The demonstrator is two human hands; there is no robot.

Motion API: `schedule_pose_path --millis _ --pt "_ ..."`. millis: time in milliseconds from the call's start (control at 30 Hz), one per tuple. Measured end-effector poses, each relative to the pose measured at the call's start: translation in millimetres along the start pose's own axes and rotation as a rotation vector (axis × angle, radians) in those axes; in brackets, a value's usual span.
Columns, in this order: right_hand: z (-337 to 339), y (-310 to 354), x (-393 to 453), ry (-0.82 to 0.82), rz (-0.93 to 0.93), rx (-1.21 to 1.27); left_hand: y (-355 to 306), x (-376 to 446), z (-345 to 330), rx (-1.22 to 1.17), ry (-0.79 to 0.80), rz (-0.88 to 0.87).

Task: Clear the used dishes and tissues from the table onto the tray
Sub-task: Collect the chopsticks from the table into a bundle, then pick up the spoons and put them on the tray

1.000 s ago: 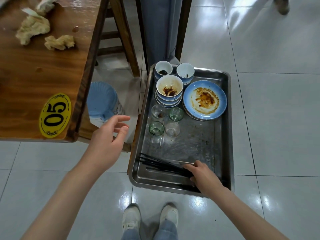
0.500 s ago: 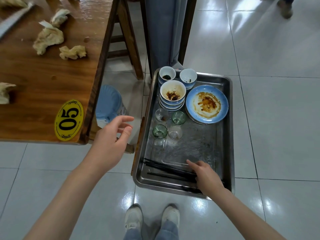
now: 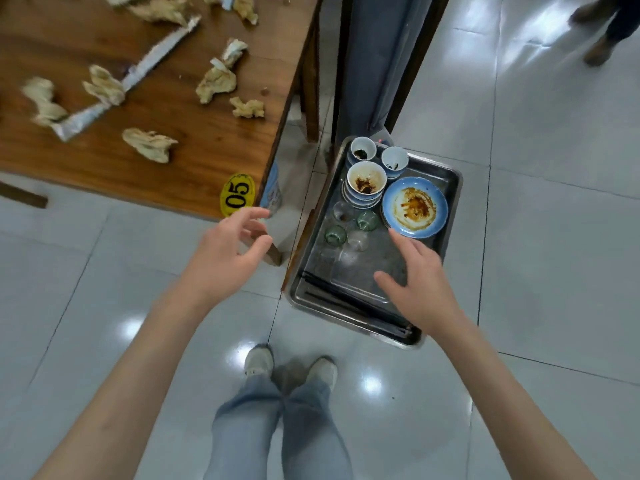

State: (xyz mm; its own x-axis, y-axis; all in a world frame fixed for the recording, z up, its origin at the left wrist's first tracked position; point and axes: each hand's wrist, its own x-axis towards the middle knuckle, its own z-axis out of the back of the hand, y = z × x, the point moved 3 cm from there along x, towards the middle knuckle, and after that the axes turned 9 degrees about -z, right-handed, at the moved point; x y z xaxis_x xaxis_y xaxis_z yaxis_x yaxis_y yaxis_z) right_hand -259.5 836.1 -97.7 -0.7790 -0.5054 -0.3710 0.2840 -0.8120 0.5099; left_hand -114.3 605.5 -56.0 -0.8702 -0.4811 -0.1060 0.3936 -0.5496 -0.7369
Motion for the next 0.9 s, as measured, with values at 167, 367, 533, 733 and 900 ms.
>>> schedule_pose_path --millis 167,367,533,733,900 --pt "34.1 71.4 -27.7 0.003 0.128 -0.033 -5.0 -44.5 71.1 0.096 -0.108 0.079" --pt "44.0 167.4 -24.1 0.062 0.268 -0.105 6.1 -71.8 160.6 0.172 -0.264 0.178" --pt "23.6 235.5 -3.3 0.117 0.320 -0.141 35.5 -71.2 214.0 0.157 -0.340 0.240" --pt "-11.0 305.9 47.0 0.099 0.241 -0.168 96.4 -21.6 269.4 0.185 -0.267 0.235" --pt "-29.6 368.0 93.0 0.011 0.100 -0.137 139.8 49.5 324.6 0.206 -0.152 0.146"
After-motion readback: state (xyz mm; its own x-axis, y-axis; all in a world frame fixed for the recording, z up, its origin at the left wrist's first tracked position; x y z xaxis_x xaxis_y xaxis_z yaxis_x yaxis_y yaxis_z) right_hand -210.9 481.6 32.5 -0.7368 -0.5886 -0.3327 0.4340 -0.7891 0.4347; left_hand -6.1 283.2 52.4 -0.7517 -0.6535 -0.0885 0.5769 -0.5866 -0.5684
